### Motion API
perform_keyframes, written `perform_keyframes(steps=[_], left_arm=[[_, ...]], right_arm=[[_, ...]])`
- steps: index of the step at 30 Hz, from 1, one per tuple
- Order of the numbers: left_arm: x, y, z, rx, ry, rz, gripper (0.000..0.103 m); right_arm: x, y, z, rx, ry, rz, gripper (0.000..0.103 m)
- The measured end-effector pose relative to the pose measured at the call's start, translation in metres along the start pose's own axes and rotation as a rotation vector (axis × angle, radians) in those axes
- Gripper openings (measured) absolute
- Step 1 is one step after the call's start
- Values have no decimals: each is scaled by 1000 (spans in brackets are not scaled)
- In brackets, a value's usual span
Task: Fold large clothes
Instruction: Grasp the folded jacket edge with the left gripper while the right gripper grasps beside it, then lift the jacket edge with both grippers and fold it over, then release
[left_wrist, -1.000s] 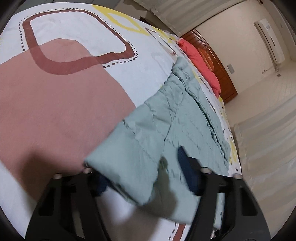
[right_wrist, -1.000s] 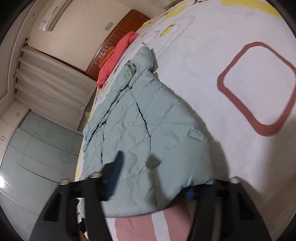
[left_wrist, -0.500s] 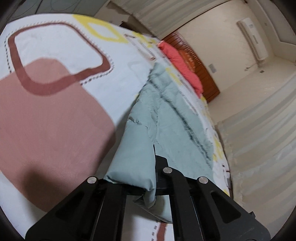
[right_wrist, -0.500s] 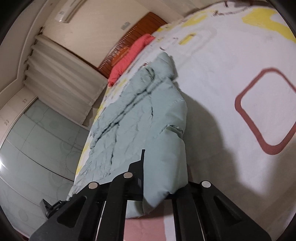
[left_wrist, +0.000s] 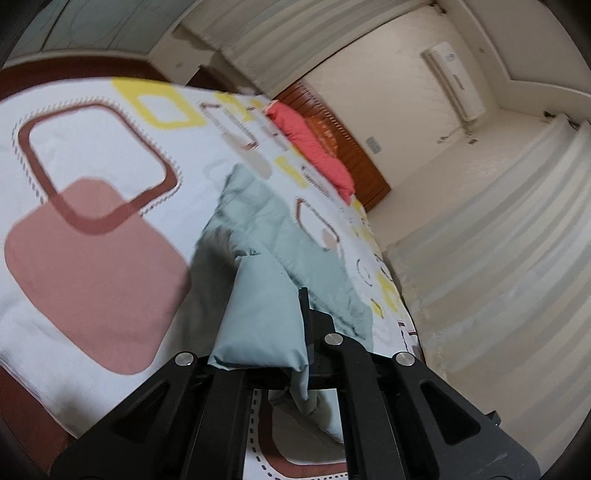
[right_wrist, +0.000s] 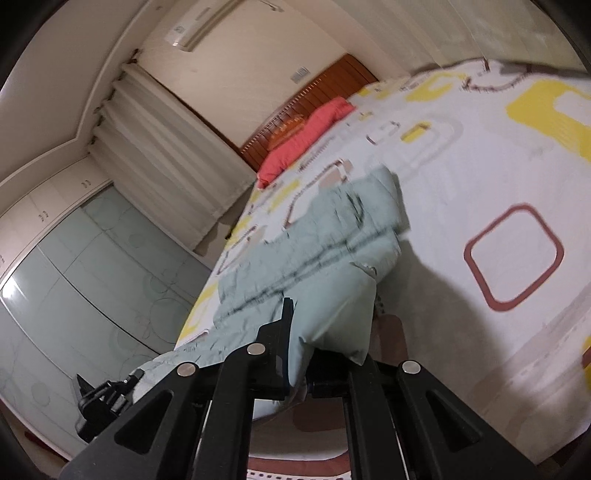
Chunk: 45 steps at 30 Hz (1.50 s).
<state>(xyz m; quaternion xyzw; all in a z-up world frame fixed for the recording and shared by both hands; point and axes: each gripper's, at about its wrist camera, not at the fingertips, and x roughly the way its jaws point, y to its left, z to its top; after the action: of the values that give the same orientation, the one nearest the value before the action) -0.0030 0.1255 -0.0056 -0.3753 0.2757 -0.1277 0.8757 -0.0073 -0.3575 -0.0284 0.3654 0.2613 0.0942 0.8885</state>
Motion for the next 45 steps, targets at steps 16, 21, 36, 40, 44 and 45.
perform_keyframes(steps=[16, 21, 36, 40, 44, 45], left_arm=[[151, -26, 114, 63, -22, 85, 2], [221, -15, 136, 75, 22, 165, 2], [346, 15, 145, 178, 109, 334, 3], [352, 13, 147, 170, 121, 338, 8], [333, 5, 151, 154, 86, 329, 61], [323, 1, 151, 157, 56, 332, 66]], right_arm=[[139, -2, 112, -17, -32, 1, 5], [204, -18, 134, 9, 18, -52, 5], [319, -70, 153, 84, 131, -188, 7], [322, -70, 154, 95, 153, -202, 17], [304, -61, 156, 76, 100, -202, 68], [296, -58, 156, 70, 77, -203, 68]])
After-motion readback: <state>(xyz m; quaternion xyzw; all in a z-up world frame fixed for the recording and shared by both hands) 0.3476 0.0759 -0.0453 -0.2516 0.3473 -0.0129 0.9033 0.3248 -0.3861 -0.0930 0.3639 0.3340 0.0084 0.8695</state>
